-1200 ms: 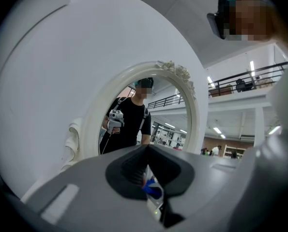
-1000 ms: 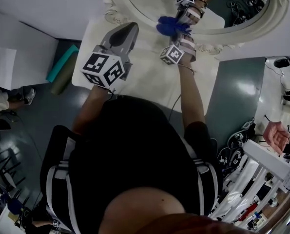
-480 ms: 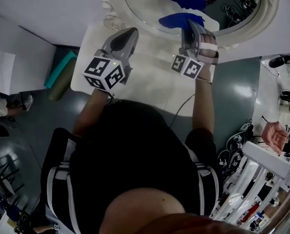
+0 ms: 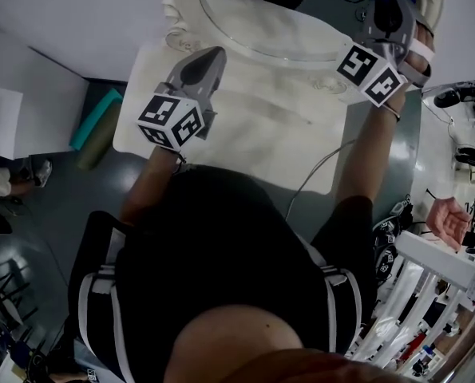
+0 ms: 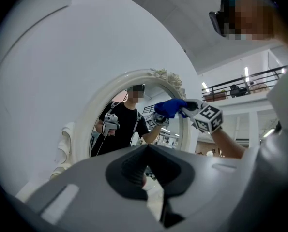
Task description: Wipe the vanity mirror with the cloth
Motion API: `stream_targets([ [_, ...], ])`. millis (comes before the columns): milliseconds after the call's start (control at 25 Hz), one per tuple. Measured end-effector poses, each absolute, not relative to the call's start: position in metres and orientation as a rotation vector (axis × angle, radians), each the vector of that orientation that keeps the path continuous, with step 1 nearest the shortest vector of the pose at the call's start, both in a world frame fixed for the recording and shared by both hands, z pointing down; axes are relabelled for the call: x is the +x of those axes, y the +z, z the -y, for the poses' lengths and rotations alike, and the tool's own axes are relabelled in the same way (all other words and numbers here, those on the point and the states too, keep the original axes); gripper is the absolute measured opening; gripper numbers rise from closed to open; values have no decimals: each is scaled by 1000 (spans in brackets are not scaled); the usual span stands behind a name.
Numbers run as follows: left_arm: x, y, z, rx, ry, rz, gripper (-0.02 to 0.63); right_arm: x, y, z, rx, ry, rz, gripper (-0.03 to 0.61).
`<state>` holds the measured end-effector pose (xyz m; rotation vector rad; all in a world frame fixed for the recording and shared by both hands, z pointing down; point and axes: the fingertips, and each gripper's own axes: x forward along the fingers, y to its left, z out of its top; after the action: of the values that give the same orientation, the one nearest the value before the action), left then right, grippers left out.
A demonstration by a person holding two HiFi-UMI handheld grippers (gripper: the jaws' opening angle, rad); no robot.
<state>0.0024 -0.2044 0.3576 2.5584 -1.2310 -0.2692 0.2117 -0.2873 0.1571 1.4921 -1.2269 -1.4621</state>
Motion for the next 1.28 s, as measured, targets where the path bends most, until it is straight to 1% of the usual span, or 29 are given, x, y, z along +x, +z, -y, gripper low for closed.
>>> stream_targets([
  [200, 4, 353, 205, 2562, -281, 1228, 9, 215, 142, 300, 1521, -1458, 1175, 69],
  [600, 21, 351, 207, 2567, -273, 1218, 9, 231, 152, 317, 1514, -1460, 1126, 64],
  [960, 29, 358, 208, 2571, -242, 1203, 9, 262, 213, 312, 1515, -1368, 1108, 63],
  [1280, 40, 367, 206, 2567, -207, 1174, 9, 284, 291, 310, 1535, -1186, 1172, 63],
])
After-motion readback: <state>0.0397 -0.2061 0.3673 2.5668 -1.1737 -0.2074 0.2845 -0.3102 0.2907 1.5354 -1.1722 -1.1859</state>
